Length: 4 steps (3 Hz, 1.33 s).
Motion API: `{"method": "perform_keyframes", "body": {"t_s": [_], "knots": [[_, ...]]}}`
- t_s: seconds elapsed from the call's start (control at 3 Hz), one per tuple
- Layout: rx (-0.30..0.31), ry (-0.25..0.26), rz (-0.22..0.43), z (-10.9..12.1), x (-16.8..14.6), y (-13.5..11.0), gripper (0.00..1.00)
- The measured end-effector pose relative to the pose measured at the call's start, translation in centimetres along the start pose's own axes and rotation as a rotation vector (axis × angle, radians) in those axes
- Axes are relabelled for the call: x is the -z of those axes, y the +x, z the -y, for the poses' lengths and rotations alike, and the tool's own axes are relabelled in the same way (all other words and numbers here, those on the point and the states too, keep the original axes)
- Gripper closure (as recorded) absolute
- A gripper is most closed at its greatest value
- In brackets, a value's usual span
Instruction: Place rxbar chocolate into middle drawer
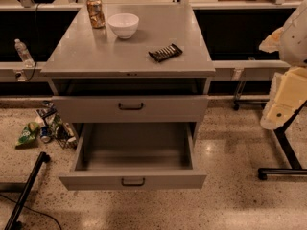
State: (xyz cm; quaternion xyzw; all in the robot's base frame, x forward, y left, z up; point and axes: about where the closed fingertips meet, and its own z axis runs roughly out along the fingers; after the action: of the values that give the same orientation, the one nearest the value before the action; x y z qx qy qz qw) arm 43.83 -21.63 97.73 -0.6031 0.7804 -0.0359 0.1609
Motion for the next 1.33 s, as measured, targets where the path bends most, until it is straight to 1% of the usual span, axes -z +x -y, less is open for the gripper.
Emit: {"method": "perform_keyframes", "body": {"t_s": [0.33,0.67,1.0,1.33], "knots": [[0.000,0.000,0.000,0.0,0.0,0.0,0.00],[0.048,-0.036,0.035,1.9,-1.4,-0.9,0.00],[0.180,-0.118,0.078,7.7,-5.6,-4.6,0.00],[0.312,-0.188,0.155,11.1,-9.4,-7.6,0.00]]}}
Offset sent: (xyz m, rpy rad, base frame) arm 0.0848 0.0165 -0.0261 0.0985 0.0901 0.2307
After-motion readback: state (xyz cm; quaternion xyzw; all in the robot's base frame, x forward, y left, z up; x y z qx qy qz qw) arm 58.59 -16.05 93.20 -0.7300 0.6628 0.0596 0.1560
